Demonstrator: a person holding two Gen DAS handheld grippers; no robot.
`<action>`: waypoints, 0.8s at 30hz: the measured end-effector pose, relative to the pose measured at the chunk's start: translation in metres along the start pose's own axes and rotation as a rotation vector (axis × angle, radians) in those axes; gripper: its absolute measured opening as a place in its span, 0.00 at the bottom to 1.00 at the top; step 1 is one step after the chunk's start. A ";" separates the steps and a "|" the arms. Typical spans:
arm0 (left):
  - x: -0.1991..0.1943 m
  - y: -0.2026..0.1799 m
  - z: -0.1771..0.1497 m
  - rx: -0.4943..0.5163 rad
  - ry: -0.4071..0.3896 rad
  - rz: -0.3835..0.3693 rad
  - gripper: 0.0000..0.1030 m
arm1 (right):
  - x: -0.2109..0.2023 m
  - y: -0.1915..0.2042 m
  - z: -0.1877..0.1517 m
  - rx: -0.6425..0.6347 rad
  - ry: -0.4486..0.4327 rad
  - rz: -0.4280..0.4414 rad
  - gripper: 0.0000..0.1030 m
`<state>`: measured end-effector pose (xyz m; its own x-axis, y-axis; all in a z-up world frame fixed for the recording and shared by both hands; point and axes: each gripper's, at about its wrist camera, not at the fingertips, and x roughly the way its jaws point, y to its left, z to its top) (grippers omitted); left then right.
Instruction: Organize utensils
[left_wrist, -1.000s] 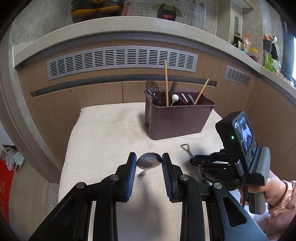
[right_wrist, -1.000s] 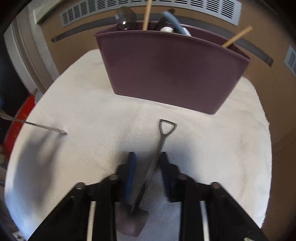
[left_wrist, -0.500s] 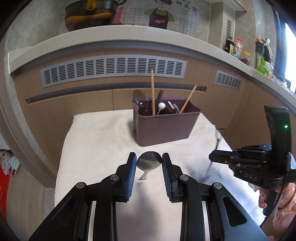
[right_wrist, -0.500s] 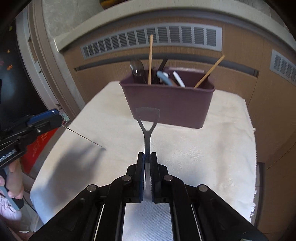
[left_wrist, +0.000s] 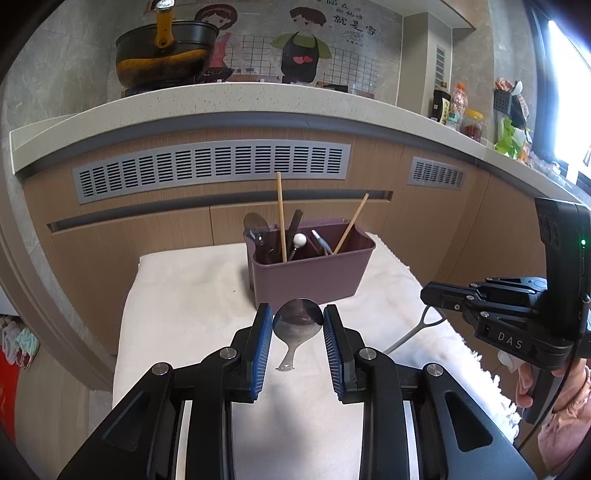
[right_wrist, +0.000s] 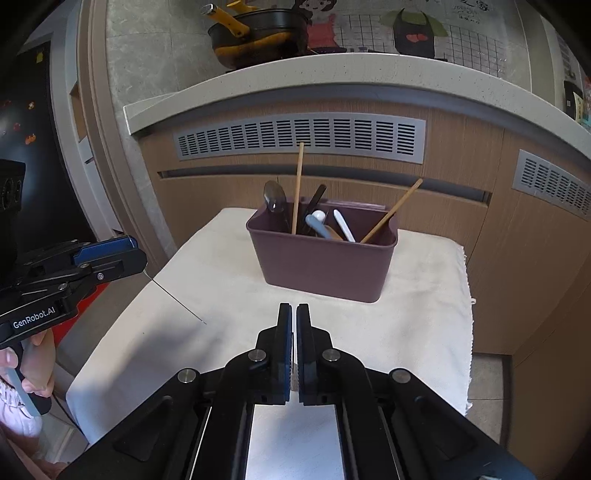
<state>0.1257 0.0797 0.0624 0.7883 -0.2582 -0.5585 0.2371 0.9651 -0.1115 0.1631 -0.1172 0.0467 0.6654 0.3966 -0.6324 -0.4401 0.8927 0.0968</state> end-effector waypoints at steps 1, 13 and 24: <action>0.000 -0.001 0.000 0.000 0.001 0.000 0.28 | -0.001 -0.001 0.001 0.002 0.000 0.001 0.01; 0.013 0.010 -0.012 -0.030 0.059 -0.001 0.28 | 0.033 -0.011 -0.027 0.037 0.144 0.051 0.05; 0.023 0.014 -0.019 -0.039 0.088 -0.012 0.28 | 0.076 0.010 -0.079 0.036 0.366 0.072 0.58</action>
<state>0.1367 0.0884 0.0322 0.7322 -0.2661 -0.6269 0.2221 0.9635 -0.1496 0.1620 -0.0953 -0.0607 0.3716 0.3615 -0.8551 -0.4521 0.8749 0.1734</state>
